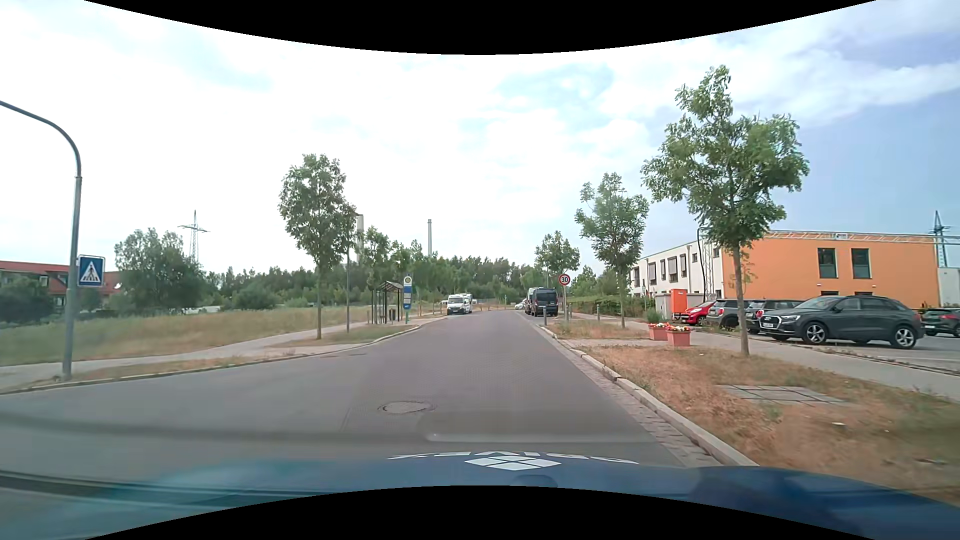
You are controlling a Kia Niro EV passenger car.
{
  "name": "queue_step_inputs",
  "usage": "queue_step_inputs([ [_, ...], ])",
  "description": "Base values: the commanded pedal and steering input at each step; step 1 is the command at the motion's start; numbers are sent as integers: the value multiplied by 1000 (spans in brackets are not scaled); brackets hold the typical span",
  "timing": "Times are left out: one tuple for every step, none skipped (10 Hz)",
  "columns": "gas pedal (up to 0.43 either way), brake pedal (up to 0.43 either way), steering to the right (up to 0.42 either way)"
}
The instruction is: Follow the waypoints while adhering to traffic rules and regulations
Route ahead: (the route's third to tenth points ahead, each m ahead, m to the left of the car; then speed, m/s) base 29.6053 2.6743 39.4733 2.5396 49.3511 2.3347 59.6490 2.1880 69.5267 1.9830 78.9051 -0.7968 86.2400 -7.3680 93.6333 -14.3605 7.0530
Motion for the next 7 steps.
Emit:
queue_step_inputs([
  [157, 0, -12],
  [157, 0, -10],
  [157, 0, -10],
  [157, 0, -10],
  [157, 0, -9],
  [157, 0, -5],
  [157, 0, -1],
])
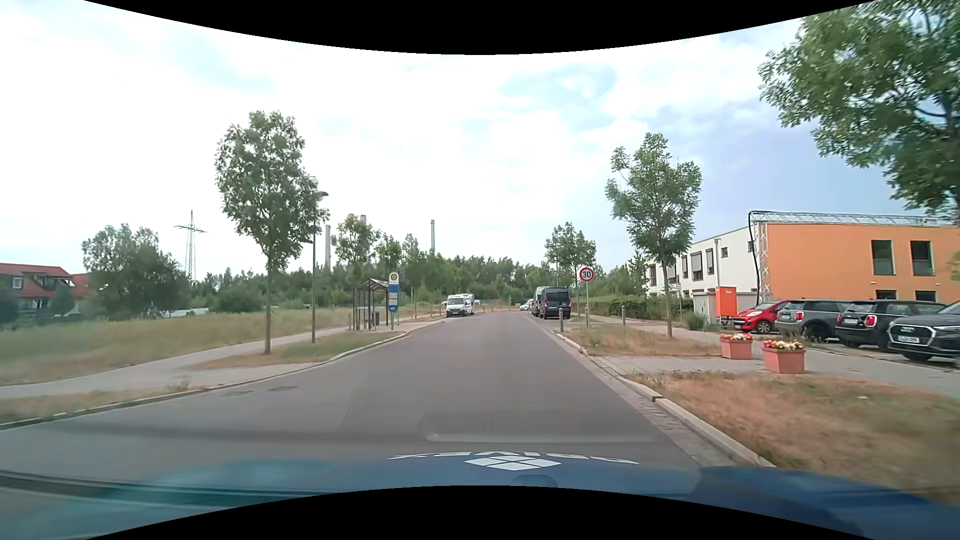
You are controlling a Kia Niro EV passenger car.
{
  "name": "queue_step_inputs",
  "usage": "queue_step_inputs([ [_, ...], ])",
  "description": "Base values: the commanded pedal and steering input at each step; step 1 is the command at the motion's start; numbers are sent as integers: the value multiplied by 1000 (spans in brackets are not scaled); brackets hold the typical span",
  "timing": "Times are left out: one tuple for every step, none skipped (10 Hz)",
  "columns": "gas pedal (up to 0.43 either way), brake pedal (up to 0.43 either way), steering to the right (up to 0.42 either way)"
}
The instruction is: Follow the waypoints while adhering to traffic rules and regulations
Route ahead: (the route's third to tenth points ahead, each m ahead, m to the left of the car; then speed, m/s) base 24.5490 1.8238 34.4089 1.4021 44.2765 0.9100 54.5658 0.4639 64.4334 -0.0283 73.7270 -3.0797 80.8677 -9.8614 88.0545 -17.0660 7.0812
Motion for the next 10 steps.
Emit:
queue_step_inputs([
  [157, 0, 3],
  [157, 0, 5],
  [157, 0, 5],
  [157, 0, 7],
  [157, 0, 7],
  [157, 0, 7],
  [157, 0, 7],
  [157, 0, 7],
  [157, 0, 7],
  [157, 0, 7],
])
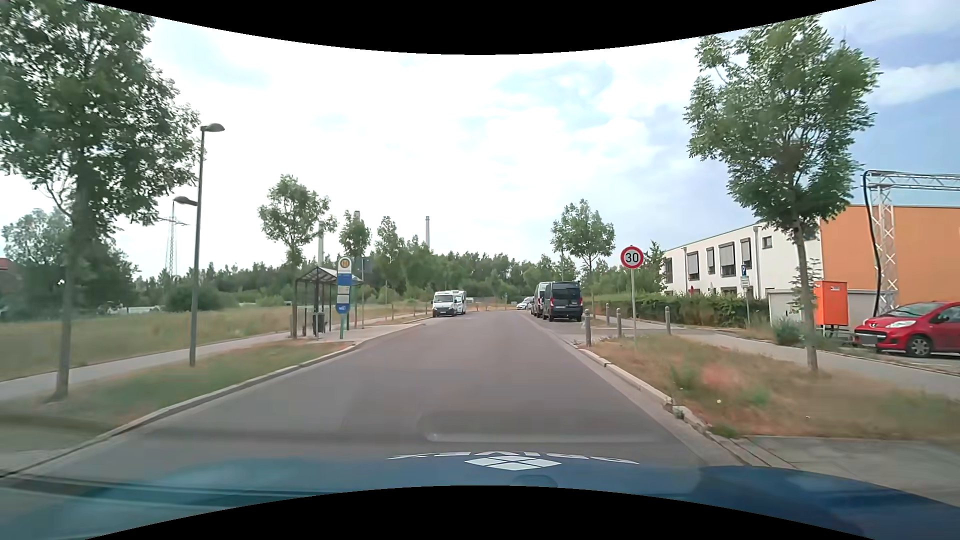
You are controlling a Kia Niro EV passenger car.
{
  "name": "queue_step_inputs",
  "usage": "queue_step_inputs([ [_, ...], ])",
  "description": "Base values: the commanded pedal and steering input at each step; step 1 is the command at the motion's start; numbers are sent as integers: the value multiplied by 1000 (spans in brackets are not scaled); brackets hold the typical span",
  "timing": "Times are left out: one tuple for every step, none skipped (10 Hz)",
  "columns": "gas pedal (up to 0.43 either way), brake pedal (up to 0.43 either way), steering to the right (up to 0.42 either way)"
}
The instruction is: Follow the waypoints while adhering to traffic rules and regulations
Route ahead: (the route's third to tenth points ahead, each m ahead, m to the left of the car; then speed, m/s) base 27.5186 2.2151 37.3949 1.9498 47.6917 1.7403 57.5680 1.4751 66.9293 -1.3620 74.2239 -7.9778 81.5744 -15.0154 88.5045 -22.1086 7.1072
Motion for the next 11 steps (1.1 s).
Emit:
queue_step_inputs([
  [157, 0, 8],
  [157, 0, 8],
  [157, 0, 6],
  [157, 0, 5],
  [157, 0, 6],
  [157, 0, 6],
  [157, 0, 5],
  [157, 0, 4],
  [157, 0, 4],
  [157, 0, 5],
  [157, 0, 5],
])
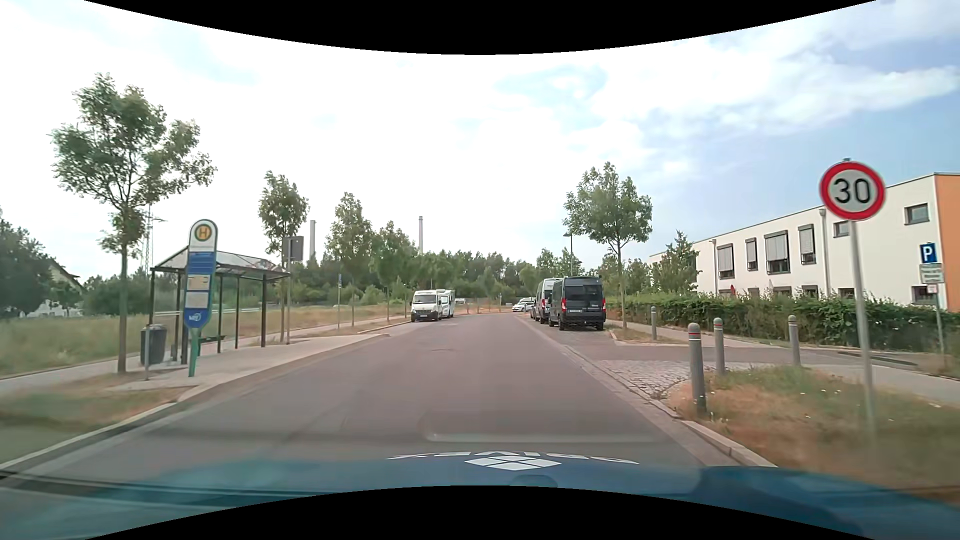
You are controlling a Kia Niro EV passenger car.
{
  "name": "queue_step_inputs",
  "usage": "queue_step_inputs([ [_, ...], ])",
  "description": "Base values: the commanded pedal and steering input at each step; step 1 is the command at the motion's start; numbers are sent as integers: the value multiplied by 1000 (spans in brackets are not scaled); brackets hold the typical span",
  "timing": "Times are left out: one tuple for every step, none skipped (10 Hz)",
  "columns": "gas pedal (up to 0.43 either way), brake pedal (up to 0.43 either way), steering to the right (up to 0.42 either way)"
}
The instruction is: Follow the waypoints while adhering to traffic rules and regulations
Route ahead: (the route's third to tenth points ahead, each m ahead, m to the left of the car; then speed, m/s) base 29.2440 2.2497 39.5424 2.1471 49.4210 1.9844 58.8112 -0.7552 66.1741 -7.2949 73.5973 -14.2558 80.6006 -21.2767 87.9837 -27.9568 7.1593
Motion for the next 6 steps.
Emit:
queue_step_inputs([
  [157, 0, 6],
  [157, 0, 6],
  [157, 0, 6],
  [157, 0, 6],
  [157, 0, 6],
  [150, 0, 6],
])
